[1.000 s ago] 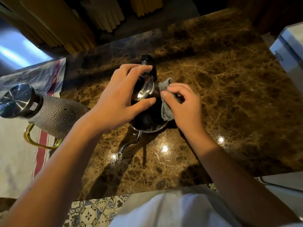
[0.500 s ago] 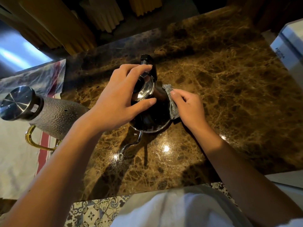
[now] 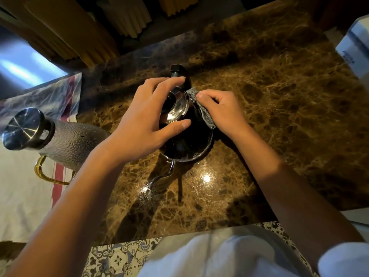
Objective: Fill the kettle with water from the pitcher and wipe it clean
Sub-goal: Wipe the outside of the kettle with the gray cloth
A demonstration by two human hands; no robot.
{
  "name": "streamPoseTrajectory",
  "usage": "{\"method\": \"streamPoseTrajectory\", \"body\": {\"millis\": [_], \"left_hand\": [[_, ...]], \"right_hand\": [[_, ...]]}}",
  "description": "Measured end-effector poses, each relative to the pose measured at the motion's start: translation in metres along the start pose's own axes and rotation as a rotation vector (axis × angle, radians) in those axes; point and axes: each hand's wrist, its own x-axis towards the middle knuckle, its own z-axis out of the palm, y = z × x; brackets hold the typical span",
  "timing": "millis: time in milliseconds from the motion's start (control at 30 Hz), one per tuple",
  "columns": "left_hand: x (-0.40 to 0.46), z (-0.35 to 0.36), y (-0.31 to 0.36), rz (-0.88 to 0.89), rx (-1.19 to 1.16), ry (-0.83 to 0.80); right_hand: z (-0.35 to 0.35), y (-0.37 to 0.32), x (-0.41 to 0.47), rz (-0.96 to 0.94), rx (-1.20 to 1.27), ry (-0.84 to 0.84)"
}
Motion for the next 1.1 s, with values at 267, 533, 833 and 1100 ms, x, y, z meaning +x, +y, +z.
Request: {"method": "streamPoseTrajectory", "body": {"millis": [267, 533, 833, 1100], "left_hand": [[0.000, -0.002, -0.003, 0.048, -0.061, -0.036], [-0.008, -0.021, -0.018, 0.076, -0.093, -0.141], [-0.010, -0.013, 0.001, -0.068, 0.079, -0.044], [-0.010, -0.010, -0.006, -0.051, 0.001, -0.025]], "right_hand": [[-0.002, -0.011, -0.005, -0.111, 0.195, -0.028], [0.024, 0.006, -0.045, -0.174, 0.065, 0.078], [0.017, 0.012, -0.043, -0.113, -0.062, 0.142], [0.025, -0.004, -0.039, -0.275, -0.028, 0.153]]}}
